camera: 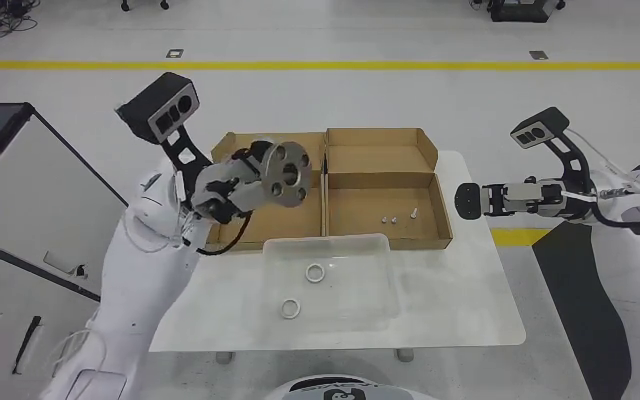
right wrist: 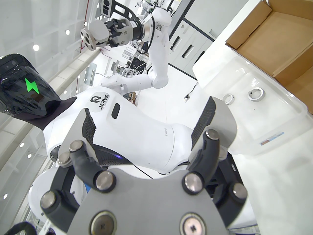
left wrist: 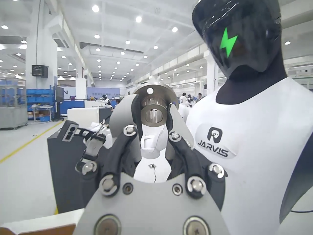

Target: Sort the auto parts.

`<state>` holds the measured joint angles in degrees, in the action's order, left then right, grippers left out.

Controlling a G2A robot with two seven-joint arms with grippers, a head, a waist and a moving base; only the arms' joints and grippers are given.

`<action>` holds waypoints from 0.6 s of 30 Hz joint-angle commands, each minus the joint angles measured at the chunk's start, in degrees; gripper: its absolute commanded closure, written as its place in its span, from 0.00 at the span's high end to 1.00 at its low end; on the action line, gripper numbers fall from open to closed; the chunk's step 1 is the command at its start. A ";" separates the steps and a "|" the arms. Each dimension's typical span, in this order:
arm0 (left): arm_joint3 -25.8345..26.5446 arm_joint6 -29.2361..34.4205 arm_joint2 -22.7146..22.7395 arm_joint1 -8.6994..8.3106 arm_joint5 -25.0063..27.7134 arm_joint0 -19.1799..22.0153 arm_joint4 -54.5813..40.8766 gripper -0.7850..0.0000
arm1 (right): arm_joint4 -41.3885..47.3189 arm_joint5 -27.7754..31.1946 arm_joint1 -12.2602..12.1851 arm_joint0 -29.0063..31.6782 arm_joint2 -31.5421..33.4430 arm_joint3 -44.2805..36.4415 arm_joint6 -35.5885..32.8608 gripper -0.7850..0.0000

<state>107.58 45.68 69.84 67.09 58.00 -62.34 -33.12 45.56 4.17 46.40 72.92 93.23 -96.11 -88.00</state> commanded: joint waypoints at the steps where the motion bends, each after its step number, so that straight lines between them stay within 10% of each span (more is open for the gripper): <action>1: 0.27 0.60 -0.19 0.31 0.00 0.05 -5.10 0.00 | 0.00 0.00 0.00 0.00 0.00 0.00 0.00 1.00; 10: 1.56 0.61 -0.05 2.34 0.00 -0.41 -18.09 0.00 | 0.00 0.00 0.00 0.00 0.00 0.00 0.00 1.00; 18: -1.93 0.60 0.67 2.38 0.00 -0.85 -6.96 0.00 | 0.00 0.00 0.00 0.00 0.00 0.00 0.00 1.00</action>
<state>106.13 46.29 70.43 69.57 58.00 -63.15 -41.86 45.56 4.17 46.40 72.92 93.23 -96.11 -88.00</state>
